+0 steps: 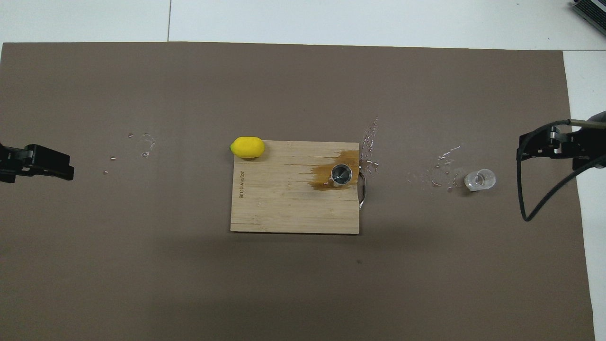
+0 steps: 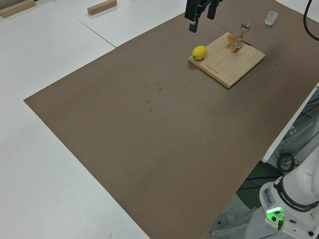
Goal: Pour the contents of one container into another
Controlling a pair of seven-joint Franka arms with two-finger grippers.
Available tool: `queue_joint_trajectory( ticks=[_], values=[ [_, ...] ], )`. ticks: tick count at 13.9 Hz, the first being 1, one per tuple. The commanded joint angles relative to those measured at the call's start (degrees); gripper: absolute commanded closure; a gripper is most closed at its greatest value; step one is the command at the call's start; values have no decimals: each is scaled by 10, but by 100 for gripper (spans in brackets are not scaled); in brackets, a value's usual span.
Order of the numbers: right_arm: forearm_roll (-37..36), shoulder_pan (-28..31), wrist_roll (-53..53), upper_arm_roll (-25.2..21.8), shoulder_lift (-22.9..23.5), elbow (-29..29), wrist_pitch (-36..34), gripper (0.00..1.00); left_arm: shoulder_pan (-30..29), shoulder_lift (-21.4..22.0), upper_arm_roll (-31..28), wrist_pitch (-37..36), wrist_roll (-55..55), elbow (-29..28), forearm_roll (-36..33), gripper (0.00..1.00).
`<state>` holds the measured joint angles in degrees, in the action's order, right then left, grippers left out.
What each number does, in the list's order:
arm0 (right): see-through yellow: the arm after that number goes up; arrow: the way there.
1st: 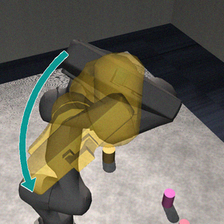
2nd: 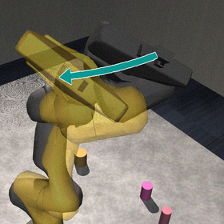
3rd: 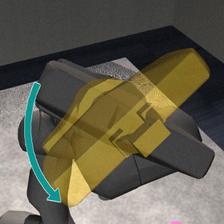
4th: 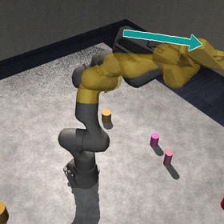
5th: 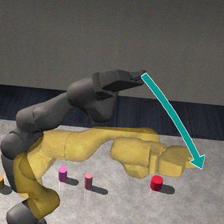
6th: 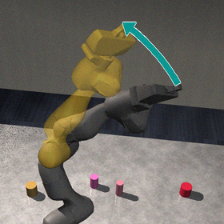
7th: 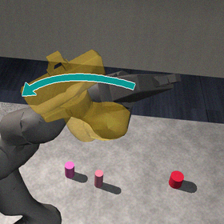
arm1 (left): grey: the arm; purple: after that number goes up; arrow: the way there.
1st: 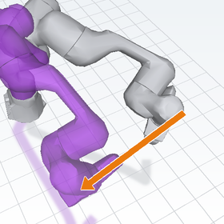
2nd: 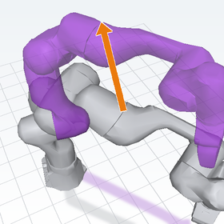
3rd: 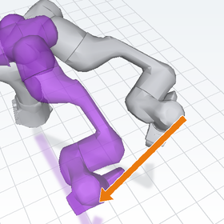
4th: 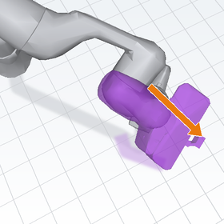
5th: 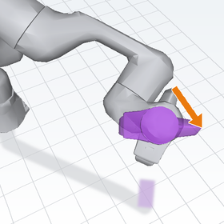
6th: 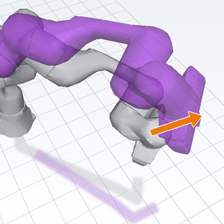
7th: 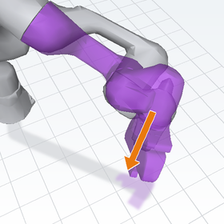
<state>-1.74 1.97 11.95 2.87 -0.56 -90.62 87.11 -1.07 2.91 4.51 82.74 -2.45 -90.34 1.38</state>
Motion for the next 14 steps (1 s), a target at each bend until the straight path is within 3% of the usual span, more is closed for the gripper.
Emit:
queue_joint_trajectory(
  ticks=[1,14],
  values=[
    [-4,5,-13,8,1,1,-10,0,-1,17,1,7,3,-19,-2,0],
    [-4,4,-8,8,-3,-7,-3,0,-1,17,1,6,3,-19,-2,0]
  ],
)
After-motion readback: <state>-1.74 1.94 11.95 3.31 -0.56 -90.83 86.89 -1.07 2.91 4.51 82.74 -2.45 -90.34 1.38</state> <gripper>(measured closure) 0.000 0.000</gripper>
